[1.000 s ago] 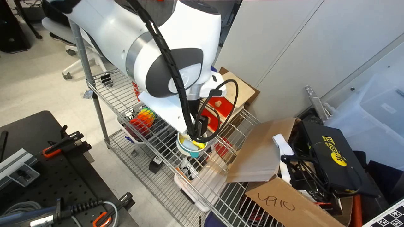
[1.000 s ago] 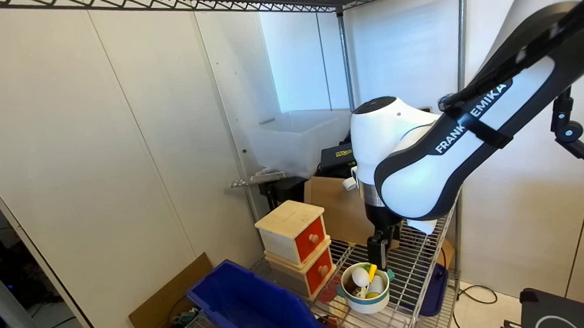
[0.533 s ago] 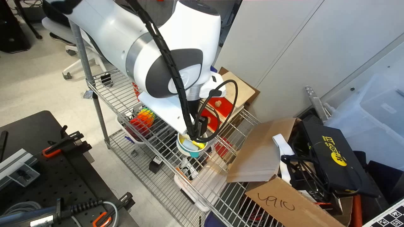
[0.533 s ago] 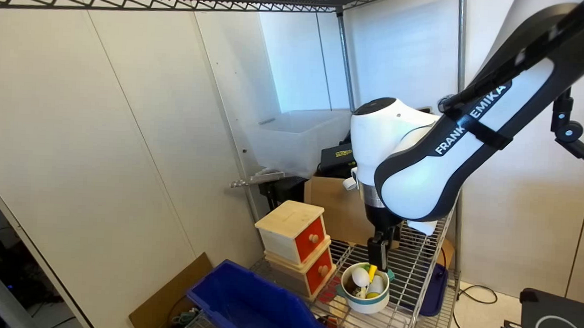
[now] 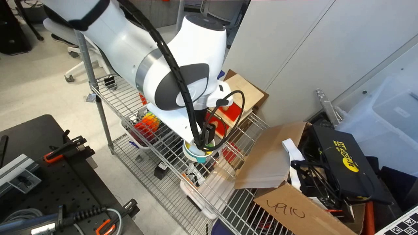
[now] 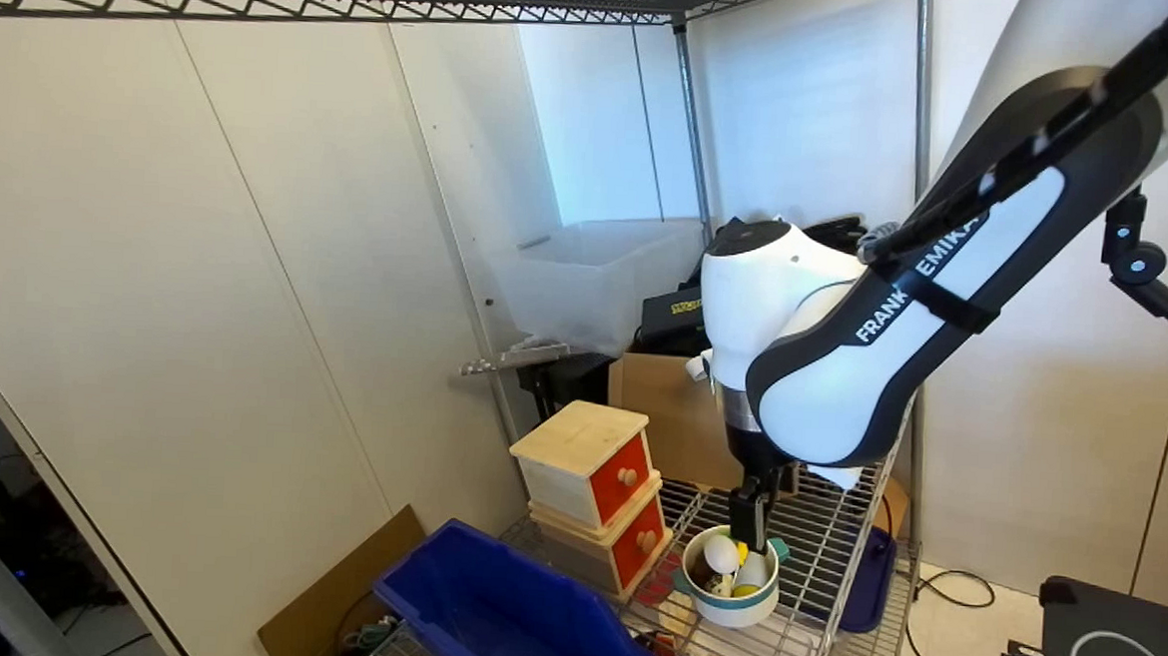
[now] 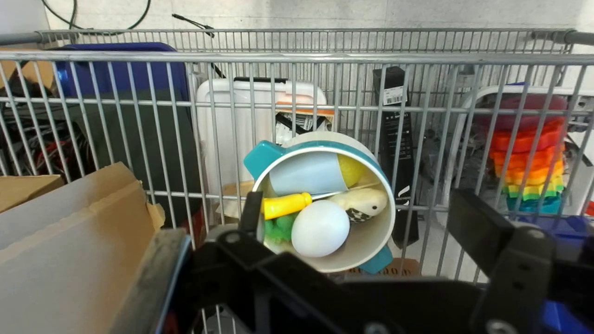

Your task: Put the ball in the blue container

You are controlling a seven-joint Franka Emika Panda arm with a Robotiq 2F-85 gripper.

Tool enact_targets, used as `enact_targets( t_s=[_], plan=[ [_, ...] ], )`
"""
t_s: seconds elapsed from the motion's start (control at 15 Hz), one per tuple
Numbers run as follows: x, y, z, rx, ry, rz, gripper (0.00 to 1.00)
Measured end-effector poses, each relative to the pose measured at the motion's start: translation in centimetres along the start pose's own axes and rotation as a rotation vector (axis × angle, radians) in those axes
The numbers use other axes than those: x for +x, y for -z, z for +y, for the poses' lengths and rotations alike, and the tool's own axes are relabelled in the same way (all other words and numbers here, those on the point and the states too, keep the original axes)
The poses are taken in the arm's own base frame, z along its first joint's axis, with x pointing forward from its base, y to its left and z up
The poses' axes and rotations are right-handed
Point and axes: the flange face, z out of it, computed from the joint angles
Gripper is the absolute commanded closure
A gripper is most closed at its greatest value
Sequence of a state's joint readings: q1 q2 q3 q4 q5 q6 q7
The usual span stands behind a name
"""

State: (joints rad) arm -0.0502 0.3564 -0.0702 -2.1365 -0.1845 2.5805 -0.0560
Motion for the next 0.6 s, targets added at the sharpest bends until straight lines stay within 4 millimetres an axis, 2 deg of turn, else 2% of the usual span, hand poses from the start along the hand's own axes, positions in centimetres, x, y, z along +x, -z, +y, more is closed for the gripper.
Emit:
enact_targets(
  t_s=[0.6],
  plan=[
    [2.4,-6.1,0.8,-0.007,-0.057,0.019,0.00]
  ],
)
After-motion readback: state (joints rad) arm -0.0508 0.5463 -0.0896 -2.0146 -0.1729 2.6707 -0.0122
